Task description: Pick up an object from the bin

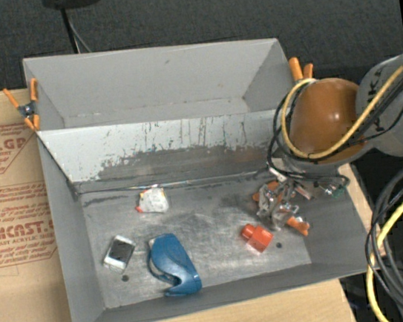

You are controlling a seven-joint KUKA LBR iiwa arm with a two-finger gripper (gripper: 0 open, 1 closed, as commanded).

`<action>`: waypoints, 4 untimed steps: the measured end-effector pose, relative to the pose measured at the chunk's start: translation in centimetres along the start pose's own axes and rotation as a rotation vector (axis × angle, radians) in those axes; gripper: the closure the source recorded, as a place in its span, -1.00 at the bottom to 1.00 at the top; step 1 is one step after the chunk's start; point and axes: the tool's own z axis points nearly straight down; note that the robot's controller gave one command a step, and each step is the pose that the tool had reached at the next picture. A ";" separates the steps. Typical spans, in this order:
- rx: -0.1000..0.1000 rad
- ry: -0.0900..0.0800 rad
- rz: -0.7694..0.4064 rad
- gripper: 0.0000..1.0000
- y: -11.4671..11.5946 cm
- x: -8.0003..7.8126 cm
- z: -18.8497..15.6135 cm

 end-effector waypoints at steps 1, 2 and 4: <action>0.000 0.000 0.000 1.00 0.0 0.0 0.0; -0.002 -0.002 -0.003 1.00 -0.5 3.9 0.1; -0.001 0.002 0.156 -1.00 -0.1 2.1 0.1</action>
Offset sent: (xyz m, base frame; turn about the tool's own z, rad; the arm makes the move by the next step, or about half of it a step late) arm -0.0340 -0.0361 -0.0019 0.0004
